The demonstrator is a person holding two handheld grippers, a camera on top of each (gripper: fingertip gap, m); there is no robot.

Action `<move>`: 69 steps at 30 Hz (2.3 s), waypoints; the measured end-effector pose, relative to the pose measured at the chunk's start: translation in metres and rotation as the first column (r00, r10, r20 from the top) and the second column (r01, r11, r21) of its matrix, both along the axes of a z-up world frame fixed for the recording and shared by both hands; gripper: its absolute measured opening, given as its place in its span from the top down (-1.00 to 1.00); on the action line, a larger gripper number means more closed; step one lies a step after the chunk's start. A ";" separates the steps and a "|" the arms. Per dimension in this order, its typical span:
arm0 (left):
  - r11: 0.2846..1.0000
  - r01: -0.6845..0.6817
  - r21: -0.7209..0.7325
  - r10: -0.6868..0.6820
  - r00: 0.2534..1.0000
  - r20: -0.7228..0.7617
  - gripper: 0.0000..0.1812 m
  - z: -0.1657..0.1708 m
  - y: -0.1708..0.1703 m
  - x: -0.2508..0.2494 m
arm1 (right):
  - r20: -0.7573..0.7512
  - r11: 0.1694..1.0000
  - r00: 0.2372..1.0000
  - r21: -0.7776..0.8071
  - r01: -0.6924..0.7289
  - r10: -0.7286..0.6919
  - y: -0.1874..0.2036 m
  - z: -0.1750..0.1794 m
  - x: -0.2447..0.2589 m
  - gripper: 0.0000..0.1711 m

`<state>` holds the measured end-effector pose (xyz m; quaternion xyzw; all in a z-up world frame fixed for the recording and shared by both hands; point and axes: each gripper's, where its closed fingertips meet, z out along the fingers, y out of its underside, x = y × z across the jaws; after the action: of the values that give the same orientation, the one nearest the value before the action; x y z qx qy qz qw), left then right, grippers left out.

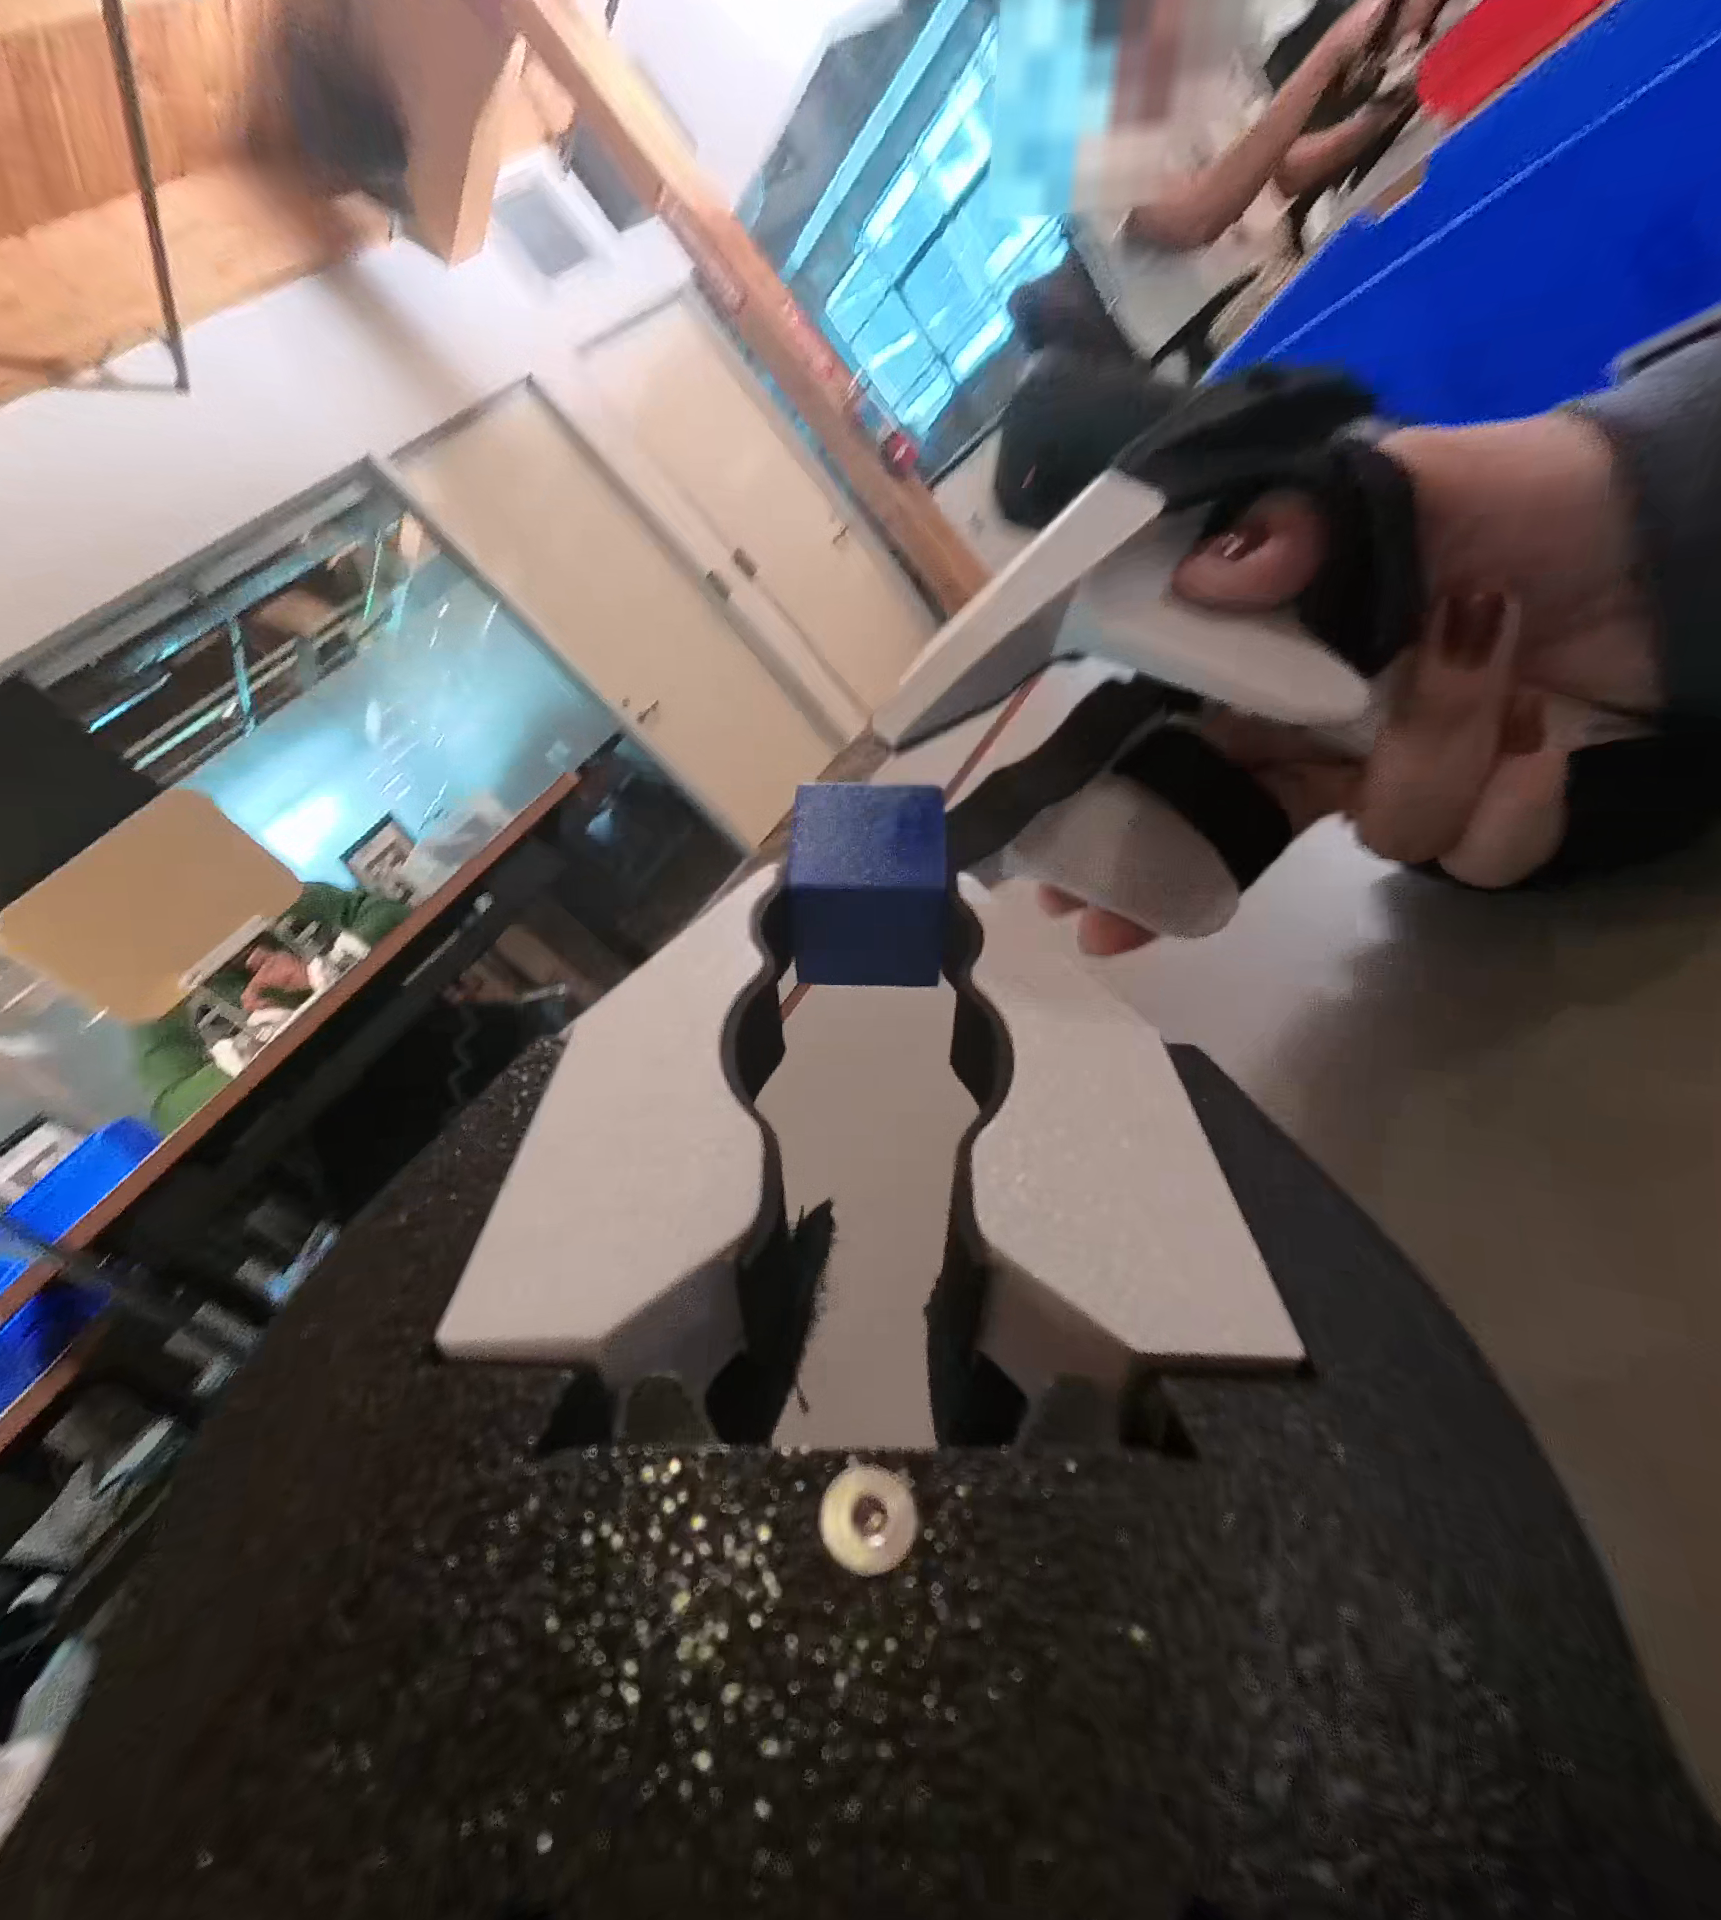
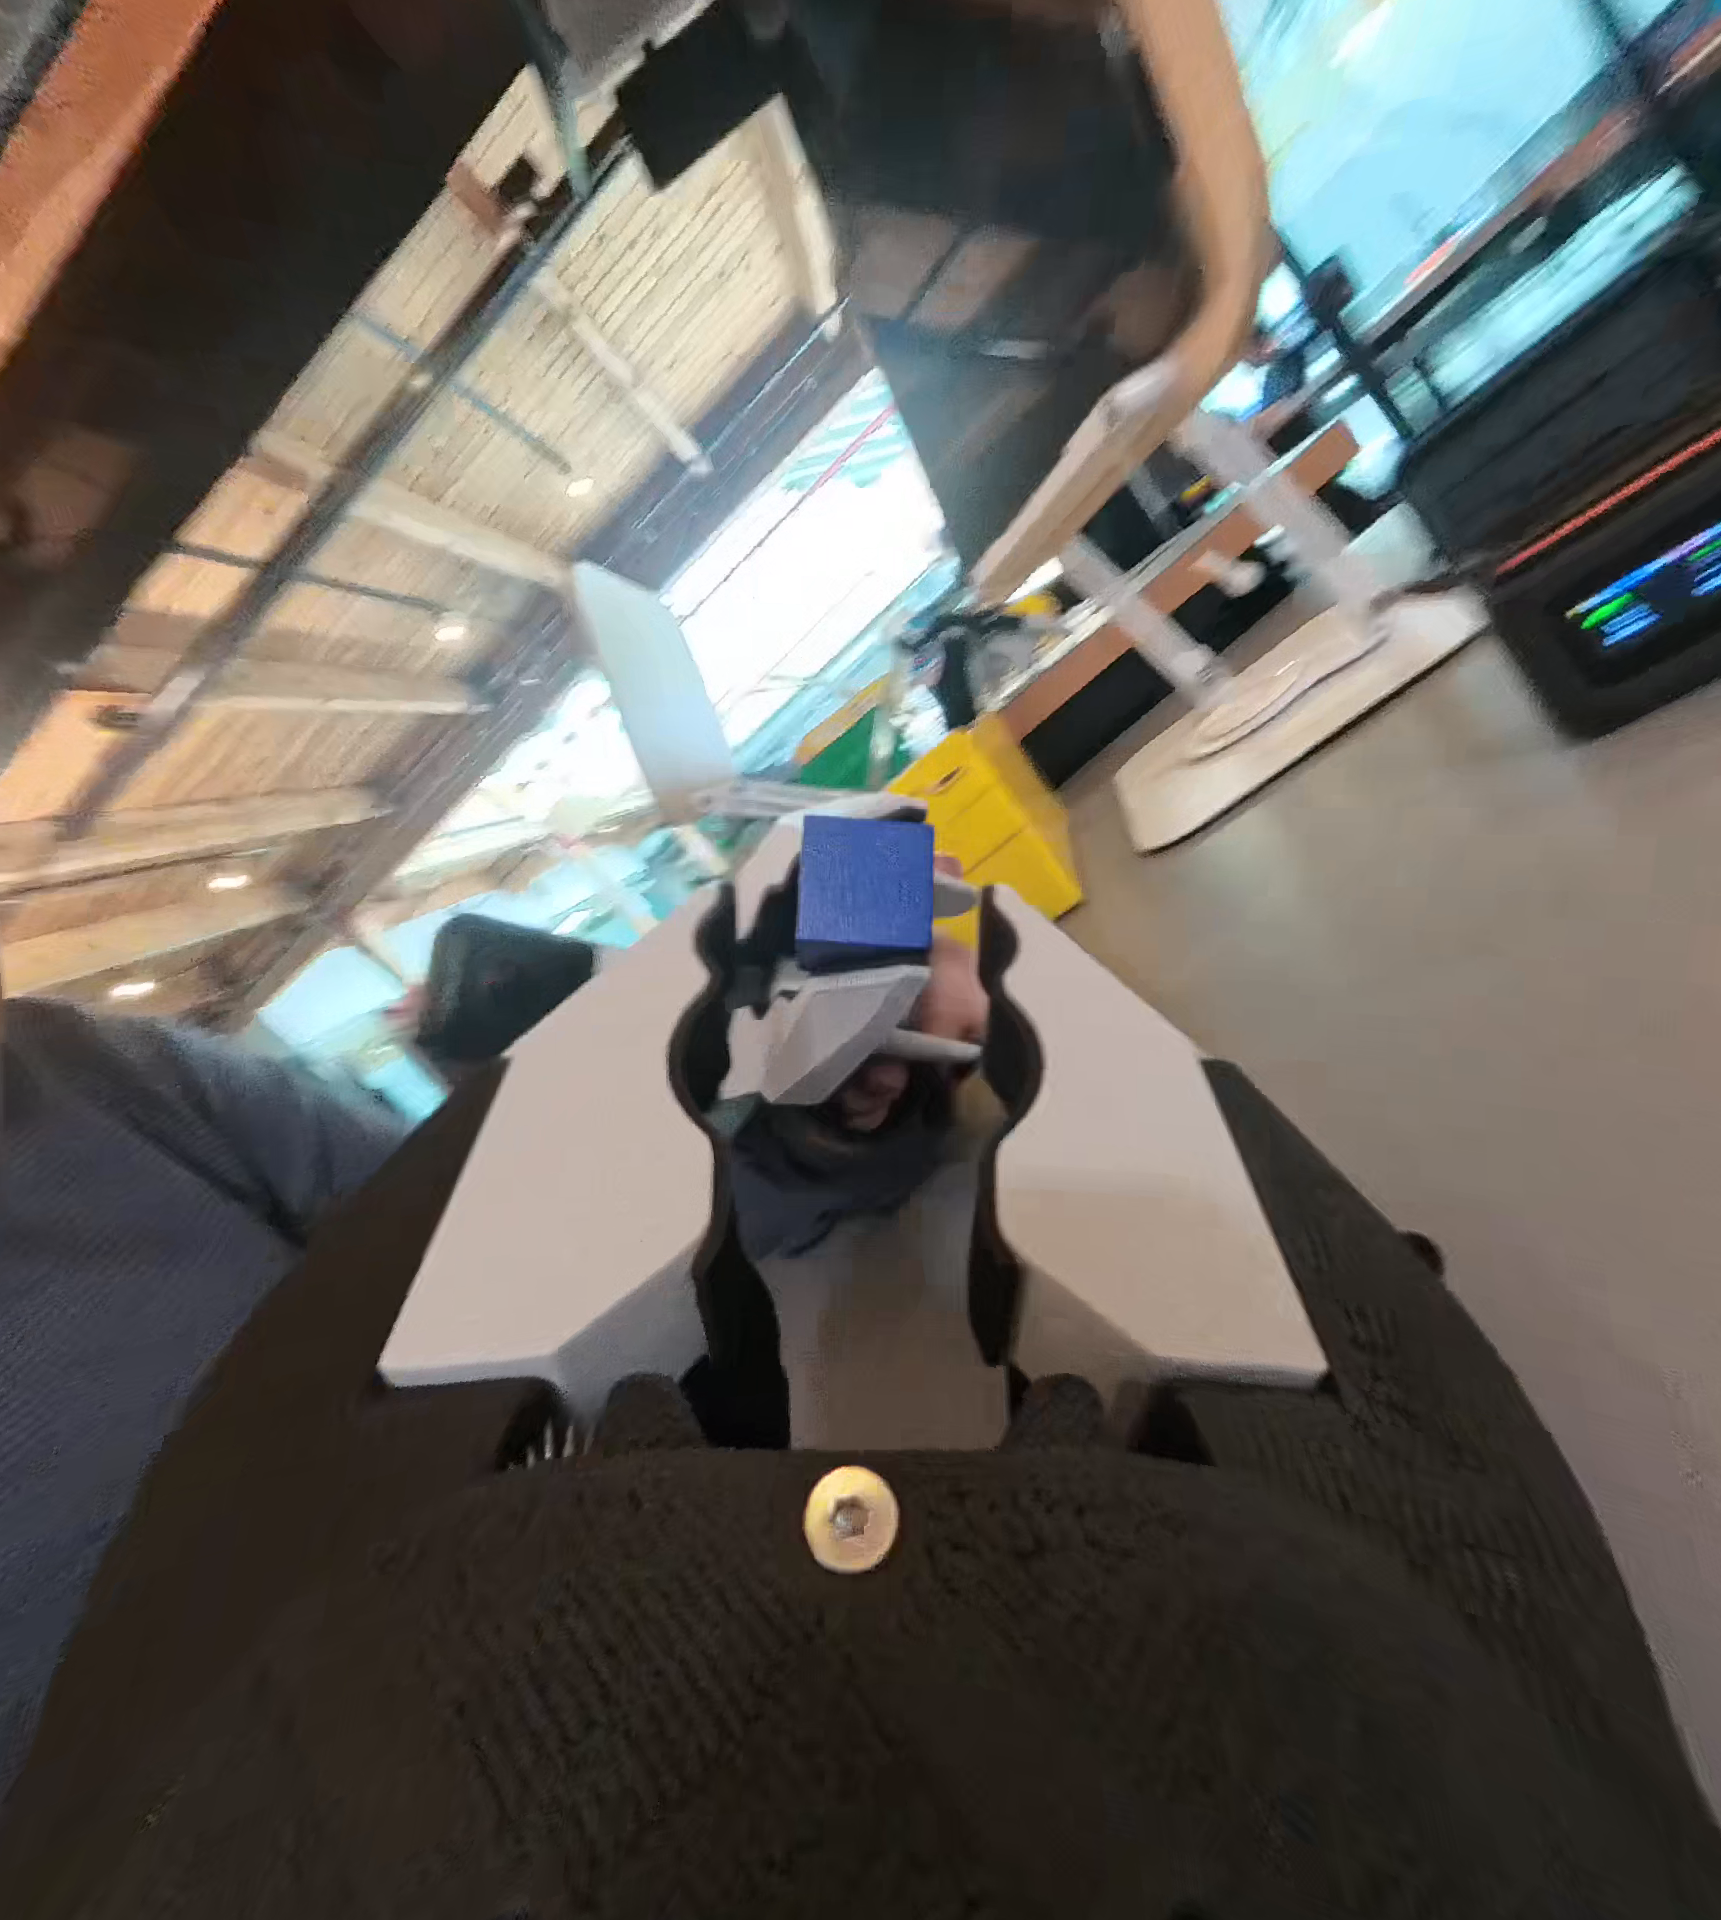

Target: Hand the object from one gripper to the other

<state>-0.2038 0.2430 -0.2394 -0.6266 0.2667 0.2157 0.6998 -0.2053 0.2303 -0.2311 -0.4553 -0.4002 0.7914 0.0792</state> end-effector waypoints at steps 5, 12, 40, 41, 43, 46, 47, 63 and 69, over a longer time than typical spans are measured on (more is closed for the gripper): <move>0.991 -0.121 -0.063 0.120 0.993 -0.008 0.71 -0.010 0.006 -0.019 | -0.030 0.893 0.965 0.372 0.252 -0.260 0.016 -0.016 -0.012 0.36; 0.989 -0.128 -0.072 0.118 0.984 -0.132 0.71 -0.018 0.009 -0.011 | -0.026 0.877 0.968 0.419 0.237 -0.249 0.009 -0.019 -0.013 0.47; 0.984 -0.176 0.008 0.174 0.966 -0.191 0.51 -0.011 0.009 -0.009 | -0.047 0.793 0.938 0.520 0.316 -0.343 0.014 -0.023 -0.018 0.61; 0.985 -0.173 0.019 0.174 0.972 -0.156 0.39 -0.008 0.008 -0.012 | -0.065 0.790 0.927 0.503 0.350 -0.369 0.020 -0.020 -0.017 0.61; 0.987 -0.160 -0.005 0.159 0.984 -0.079 0.30 -0.010 0.010 -0.017 | -0.123 0.733 0.875 0.498 0.462 -0.468 0.040 -0.013 -0.013 0.61; 0.980 -0.200 -0.012 0.200 0.979 0.020 0.31 -0.008 0.010 -0.034 | -0.223 0.524 0.736 0.575 0.629 -0.639 0.073 -0.008 -0.004 0.61; 0.979 -0.204 -0.014 0.204 0.978 0.047 0.33 -0.008 0.010 -0.038 | -0.250 0.450 0.697 0.611 0.652 -0.672 0.079 -0.008 0.000 0.61; 0.984 -0.164 -0.064 0.171 0.979 0.115 0.54 -0.014 0.011 -0.039 | 0.198 0.197 0.009 0.968 0.156 -0.980 0.137 0.005 0.297 0.60; 0.985 -0.159 -0.067 0.167 0.978 0.128 0.56 -0.013 0.009 -0.040 | 0.461 0.413 -0.093 0.854 0.316 -0.882 0.160 -0.053 0.350 0.60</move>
<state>-0.2440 0.2521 -0.2527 -0.6789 0.1730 0.2224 0.6780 0.1449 0.3907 -0.2840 -0.9016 -0.2752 0.0996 0.3185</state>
